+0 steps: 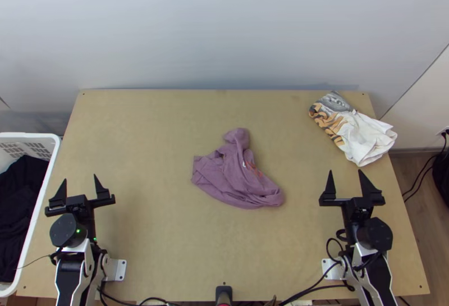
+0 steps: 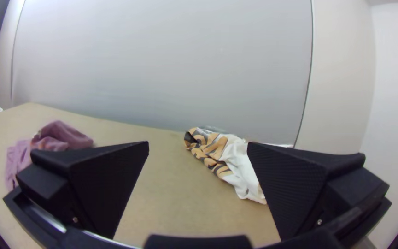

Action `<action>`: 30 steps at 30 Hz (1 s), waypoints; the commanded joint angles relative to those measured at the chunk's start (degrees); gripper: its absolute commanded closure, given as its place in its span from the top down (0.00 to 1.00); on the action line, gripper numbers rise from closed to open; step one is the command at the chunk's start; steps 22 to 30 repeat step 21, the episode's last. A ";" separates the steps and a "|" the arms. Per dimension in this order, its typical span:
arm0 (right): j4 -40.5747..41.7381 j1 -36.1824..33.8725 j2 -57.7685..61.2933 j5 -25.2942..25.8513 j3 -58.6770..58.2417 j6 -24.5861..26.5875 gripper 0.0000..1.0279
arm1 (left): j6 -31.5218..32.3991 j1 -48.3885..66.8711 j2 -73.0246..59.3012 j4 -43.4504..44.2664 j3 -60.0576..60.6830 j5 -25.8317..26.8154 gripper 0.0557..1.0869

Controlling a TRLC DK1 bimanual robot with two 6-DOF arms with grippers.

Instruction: Fold the t-shirt

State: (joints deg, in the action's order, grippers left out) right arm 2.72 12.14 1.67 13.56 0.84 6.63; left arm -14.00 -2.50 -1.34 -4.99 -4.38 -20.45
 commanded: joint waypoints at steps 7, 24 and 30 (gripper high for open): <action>-0.26 5.61 -1.85 0.06 -0.67 -0.92 0.97 | 2.40 0.22 1.43 -0.81 1.75 0.50 0.95; -0.26 9.30 -1.85 0.06 -0.67 -0.92 0.97 | 2.40 0.22 1.43 -0.81 1.75 0.58 0.95; -0.26 9.30 -1.85 0.06 -0.67 -0.92 0.97 | 2.40 0.22 1.43 -0.81 1.75 0.58 0.95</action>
